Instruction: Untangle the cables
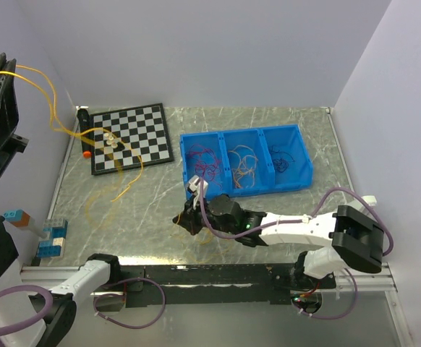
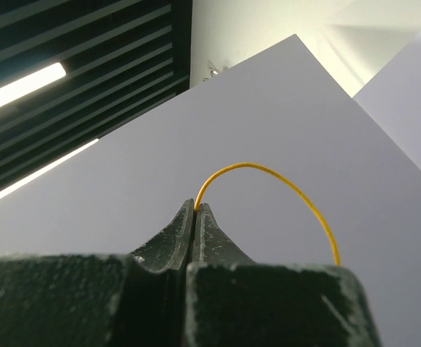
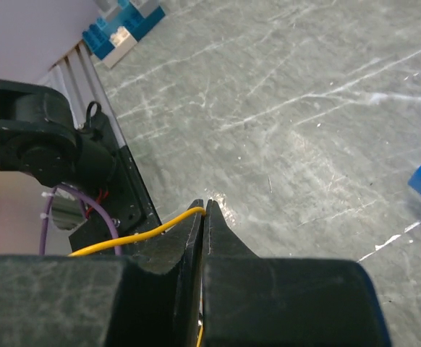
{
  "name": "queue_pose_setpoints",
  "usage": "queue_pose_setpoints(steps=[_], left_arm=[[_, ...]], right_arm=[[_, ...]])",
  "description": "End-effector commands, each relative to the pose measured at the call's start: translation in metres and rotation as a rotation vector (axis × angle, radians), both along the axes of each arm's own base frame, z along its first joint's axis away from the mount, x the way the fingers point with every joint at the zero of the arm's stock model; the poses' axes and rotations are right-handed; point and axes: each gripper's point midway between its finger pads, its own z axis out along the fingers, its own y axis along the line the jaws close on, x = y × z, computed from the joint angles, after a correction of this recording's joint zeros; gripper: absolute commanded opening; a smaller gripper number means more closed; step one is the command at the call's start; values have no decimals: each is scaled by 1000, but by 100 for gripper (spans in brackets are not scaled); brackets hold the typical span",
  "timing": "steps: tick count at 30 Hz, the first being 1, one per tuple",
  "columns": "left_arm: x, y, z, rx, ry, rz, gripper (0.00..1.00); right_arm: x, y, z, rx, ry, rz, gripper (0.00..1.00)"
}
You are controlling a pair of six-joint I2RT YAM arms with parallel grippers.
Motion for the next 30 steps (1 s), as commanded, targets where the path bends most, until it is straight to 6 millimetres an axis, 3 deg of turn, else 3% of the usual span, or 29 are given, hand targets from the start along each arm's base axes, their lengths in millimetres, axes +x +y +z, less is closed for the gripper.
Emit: queue_pose_setpoints(steps=[1, 4, 8, 14, 15, 18, 21, 25, 30], left_arm=[[0, 1, 0, -3, -9, 10, 1], [13, -6, -12, 32, 41, -9, 1], [51, -15, -33, 59, 141, -35, 1], [141, -33, -67, 54, 375, -134, 1], [163, -42, -75, 51, 428, -167, 1], [200, -76, -87, 63, 482, -141, 1], [225, -120, -110, 113, 522, -163, 1], [274, -169, -142, 149, 616, -157, 1], [320, -217, -190, 166, 701, -152, 1]], right_arm=[[15, -11, 45, 96, -59, -79, 0], [27, -32, 60, 103, -91, -147, 0], [32, -68, 68, 105, -109, -233, 0], [21, -119, 50, 82, -66, -323, 0], [20, -127, 47, 80, -56, -340, 0], [17, -147, 40, 72, -35, -387, 0], [15, -166, 24, 12, -9, -437, 0], [19, -191, 13, -31, 24, -543, 0], [23, -233, 7, -18, 69, -724, 0]])
